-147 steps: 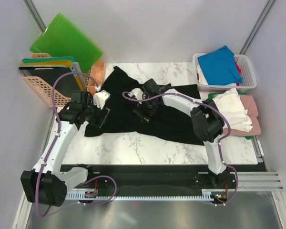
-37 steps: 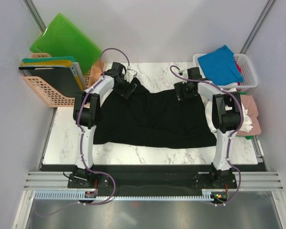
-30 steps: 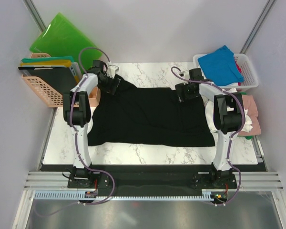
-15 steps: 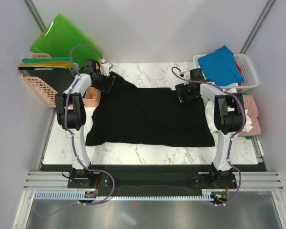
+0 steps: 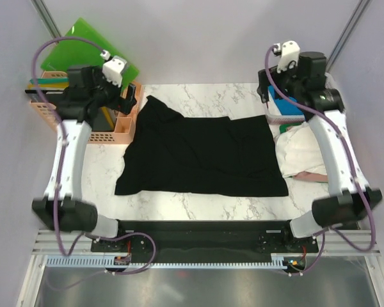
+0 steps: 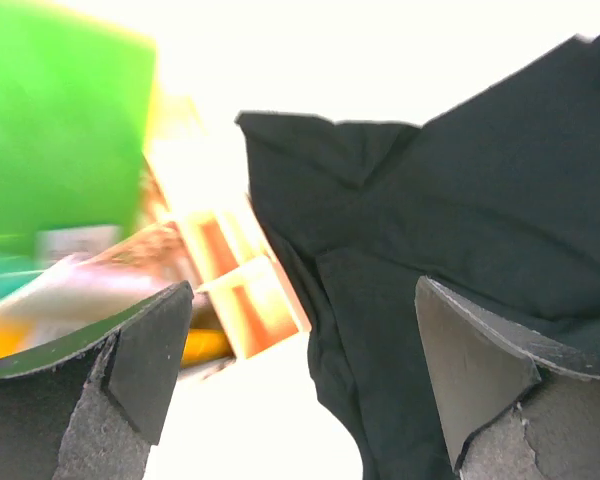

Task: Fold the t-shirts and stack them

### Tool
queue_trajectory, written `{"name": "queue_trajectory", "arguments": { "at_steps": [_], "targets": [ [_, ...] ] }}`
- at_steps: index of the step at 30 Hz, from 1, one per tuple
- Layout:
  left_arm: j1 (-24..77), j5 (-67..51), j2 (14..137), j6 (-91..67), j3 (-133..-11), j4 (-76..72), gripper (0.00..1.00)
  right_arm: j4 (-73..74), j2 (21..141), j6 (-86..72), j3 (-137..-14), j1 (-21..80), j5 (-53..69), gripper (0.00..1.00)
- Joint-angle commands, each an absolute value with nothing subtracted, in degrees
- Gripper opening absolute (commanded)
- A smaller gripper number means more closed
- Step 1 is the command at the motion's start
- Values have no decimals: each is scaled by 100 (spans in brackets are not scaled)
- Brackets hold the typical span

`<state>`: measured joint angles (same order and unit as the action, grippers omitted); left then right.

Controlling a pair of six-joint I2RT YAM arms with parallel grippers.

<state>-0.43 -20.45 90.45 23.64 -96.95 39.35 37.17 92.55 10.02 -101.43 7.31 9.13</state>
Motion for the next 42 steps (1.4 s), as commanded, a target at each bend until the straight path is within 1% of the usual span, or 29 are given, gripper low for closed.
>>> {"name": "queue_trajectory", "arguments": {
  "at_steps": [1,2,3,4,5,7,8,10,13,16,18,20,23,25,26,28,29,30,31,32,33,34,35,36,39,40,42],
  "targets": [
    [-70,-2207,7485,2311,-9046,4280,100,5150,8178,1397,-9793,721,1046,98],
    [-70,-2102,7184,2320,-8652,4263,100,5159,7913,1537,-9191,712,1011,98],
    [-70,-1822,6937,2303,-8431,4228,100,5037,7623,1573,-8863,677,863,98],
    [-62,-1724,6717,2259,-8220,4210,100,4914,7046,1599,-8529,590,835,98],
    [-70,-1662,6280,2198,-7783,4175,100,4661,6744,1678,-7925,345,818,98],
    [-70,-1652,5908,2101,-7358,4175,100,4501,6043,1687,-7429,203,607,98],
    [-70,-1670,5767,1961,-7026,4175,100,4517,5890,1688,-7131,185,598,98],
    [-62,-1871,5494,1890,-6777,4358,100,4868,5661,1749,-6953,176,868,98],
    [-62,-2161,5344,1714,-6391,4552,100,5308,5783,1679,-6751,185,932,98],
    [-70,-2425,5230,1731,-5969,4509,100,5353,6055,1617,-6374,184,949,98],
    [-70,-2461,5221,1846,-5854,4422,100,5292,6265,1644,-6163,185,1457,95],
    [-70,-2426,5273,1916,-5818,4290,100,5090,6380,1643,-6082,193,1861,89],
    [-62,-2347,5624,1934,-5914,3886,100,4861,6731,1626,-6275,185,1854,82],
    [-70,-2425,6098,1855,-6248,3684,100,4581,6916,1678,-6512,185,1872,82],
    [-70,-2434,6239,1828,-6362,3578,100,4527,7204,1696,-6635,185,1898,82],
    [-62,-2435,6720,1758,-6731,3289,100,4552,7609,1731,-7187,202,1907,82],
    [-62,-2417,6915,1749,-6906,3278,100,4614,8125,1749,-7424,202,1986,82],
    [112,-2417,7169,1732,-7317,3287,100,4666,8400,1740,-7914,211,1995,81],
    [201,-2400,7633,1705,-7539,3348,100,4745,8681,1732,-8145,237,2021,80],
    [263,-2365,7916,1714,-7759,3470,100,4781,9232,1697,-8356,246,2039,80],
    [333,-2260,8163,1792,-8178,3567,100,4799,9498,1653,-8759,246,2056,78],
    [438,-2067,8644,1836,-8348,3638,100,4808,9762,1635,-8937,272,2022,77],
    [457,-1996,8840,1854,-8489,3691,100,4834,10269,1548,-9130,281,1943,76],
    [466,-1960,9016,1942,-8725,3718,100,4851,10492,1521,-9471,281,1855,75],
    [475,-1890,9526,2021,-8929,3683,100,4896,11257,1424,-10052,307,1776,75],
    [483,-1872,9623,2021,-8982,3683,100,4922,11616,1398,-10211,342,1601,75],
    [501,-1863,9904,2065,-9122,3648,100,4922,11943,1371,-10623,378,1346,75]
  ]
}}
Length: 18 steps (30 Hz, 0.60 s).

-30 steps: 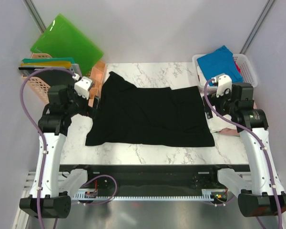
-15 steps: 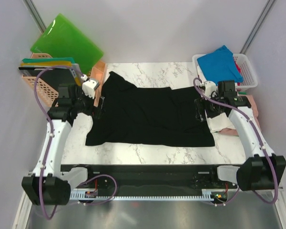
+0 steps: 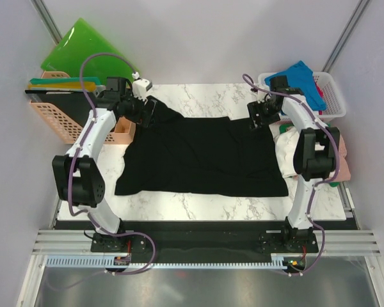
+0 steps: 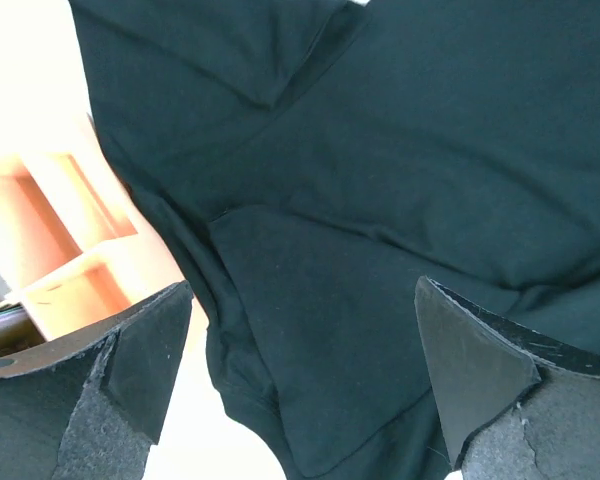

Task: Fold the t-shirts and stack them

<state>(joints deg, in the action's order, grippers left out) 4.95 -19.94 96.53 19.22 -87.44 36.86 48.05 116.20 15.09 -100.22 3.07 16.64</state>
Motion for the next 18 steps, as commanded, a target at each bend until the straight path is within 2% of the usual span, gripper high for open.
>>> {"name": "queue_trajectory", "arguments": {
  "at_steps": [1,11,18],
  "targets": [
    [536,-1776,10001,2074,-9158,3621,100,4965,12249,1362,-10756,413,1179,75],
    [703,-1336,11179,2276,-9825,3226,100,4957,12999,1055,-11829,474,747,75],
    [1028,-1345,11321,2329,-10002,3243,100,4957,12815,1160,-11602,782,624,75]
  ]
}}
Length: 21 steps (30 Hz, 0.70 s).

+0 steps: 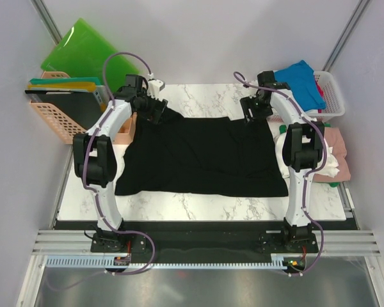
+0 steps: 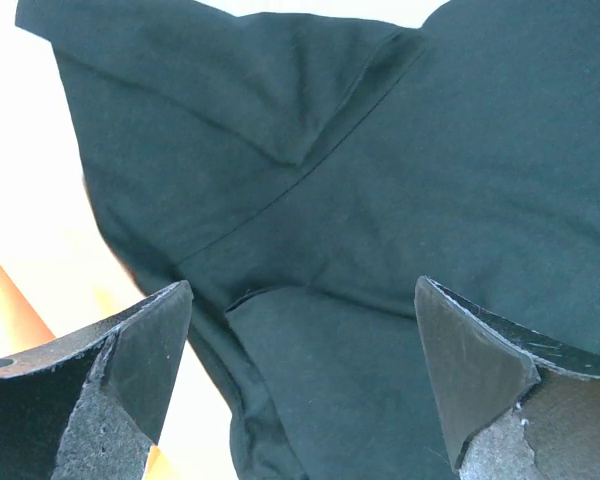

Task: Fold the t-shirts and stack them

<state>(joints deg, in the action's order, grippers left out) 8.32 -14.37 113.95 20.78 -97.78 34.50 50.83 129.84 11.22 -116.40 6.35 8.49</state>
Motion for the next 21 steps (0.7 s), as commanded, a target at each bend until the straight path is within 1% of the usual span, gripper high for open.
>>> {"name": "queue_trajectory", "arguments": {
  "at_steps": [1,4,10,16,21],
  "targets": [
    [1176,-1258,11303,2373,-9976,3234,100,4870,12658,1178,-11497,904,607,75],
    [1371,-748,11530,2619,-10116,3225,100,4755,12525,1195,-11250,1116,677,75],
    [1380,-300,12365,2584,-10871,3252,100,4816,12524,1108,-11241,1389,826,76],
    [1336,666,13385,2339,-12038,3524,99,4808,12445,1081,-11031,1415,1019,76],
    [1336,721,13640,2162,-12313,3568,97,4851,12437,1230,-10890,1415,958,76]
  ]
}}
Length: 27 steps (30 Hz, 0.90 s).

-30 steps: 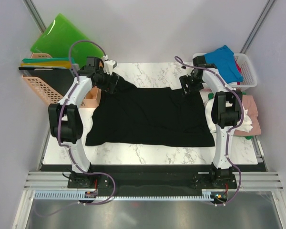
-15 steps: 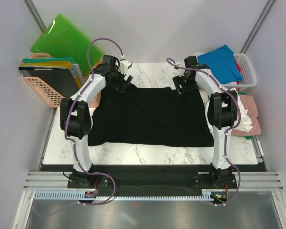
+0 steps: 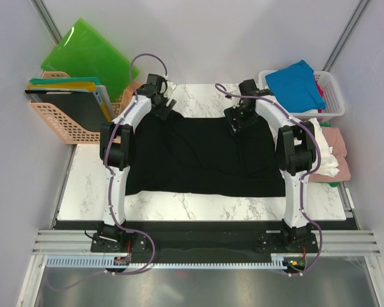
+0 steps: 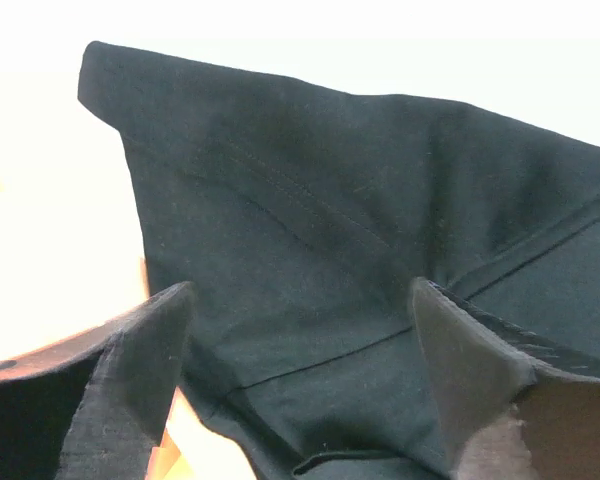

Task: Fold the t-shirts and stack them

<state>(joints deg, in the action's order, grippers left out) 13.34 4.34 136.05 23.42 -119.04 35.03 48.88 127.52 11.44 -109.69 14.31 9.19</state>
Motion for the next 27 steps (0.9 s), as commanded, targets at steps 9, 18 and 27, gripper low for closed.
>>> {"name": "queue_trajectory", "arguments": {
  "at_steps": [9,18,27],
  "targets": [
    [1327,230,13817,1978,-12613,3761,81,4869,12533,1371,-10635,1415,835,76],
    [1336,-571,13808,1688,-12367,4192,84,4860,12577,1415,-10529,1415,835,76],
    [1345,-729,13746,1661,-12252,4263,79,4817,12472,1476,-10301,1406,888,74]
  ]
}}
